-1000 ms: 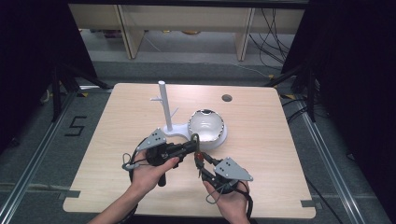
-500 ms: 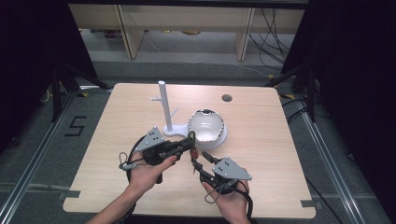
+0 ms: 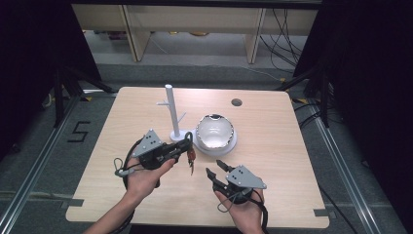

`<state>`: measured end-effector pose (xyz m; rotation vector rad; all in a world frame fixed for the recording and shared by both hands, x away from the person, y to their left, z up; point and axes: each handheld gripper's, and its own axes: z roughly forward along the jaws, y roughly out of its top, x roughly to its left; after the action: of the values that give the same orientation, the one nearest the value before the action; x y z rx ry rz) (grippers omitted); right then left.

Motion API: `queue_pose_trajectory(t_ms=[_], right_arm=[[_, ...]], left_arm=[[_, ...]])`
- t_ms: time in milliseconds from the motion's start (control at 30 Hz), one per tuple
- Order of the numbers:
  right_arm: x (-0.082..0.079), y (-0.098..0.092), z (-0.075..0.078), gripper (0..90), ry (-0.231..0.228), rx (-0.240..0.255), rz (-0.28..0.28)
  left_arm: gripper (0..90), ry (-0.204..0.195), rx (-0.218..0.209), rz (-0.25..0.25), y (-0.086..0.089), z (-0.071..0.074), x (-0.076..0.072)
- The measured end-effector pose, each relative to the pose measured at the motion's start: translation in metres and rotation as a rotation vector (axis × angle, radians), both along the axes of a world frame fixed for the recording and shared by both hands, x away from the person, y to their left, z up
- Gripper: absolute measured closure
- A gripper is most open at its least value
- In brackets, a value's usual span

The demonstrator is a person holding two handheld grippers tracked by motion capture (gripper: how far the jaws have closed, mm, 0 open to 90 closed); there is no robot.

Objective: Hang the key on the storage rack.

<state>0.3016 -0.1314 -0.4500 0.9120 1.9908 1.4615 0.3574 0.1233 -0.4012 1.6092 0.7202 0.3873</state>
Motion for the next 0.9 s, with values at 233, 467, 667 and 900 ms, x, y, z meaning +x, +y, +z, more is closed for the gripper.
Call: queue_pose_trajectory(t_ms=[233,467,667,900], right_arm=[[-0.002,-0.006,-0.002,54.7,0.014,-0.014,-0.018],[-0.003,-0.011,-0.005,53.9,0.025,-0.018,-0.033],[-0.003,-0.015,-0.008,53.4,0.032,-0.016,-0.044],[-0.004,-0.02,-0.011,53.0,0.037,-0.015,-0.054]], left_arm=[[83.4,-0.001,0.006,0.028,0.011,0.0,0.002],[83.3,-0.004,0.007,0.05,0.021,0.0,0.003],[83.3,0.001,0.009,0.078,0.032,-0.001,0.005],[83.3,0.003,0.013,0.11,0.046,-0.002,0.007]])
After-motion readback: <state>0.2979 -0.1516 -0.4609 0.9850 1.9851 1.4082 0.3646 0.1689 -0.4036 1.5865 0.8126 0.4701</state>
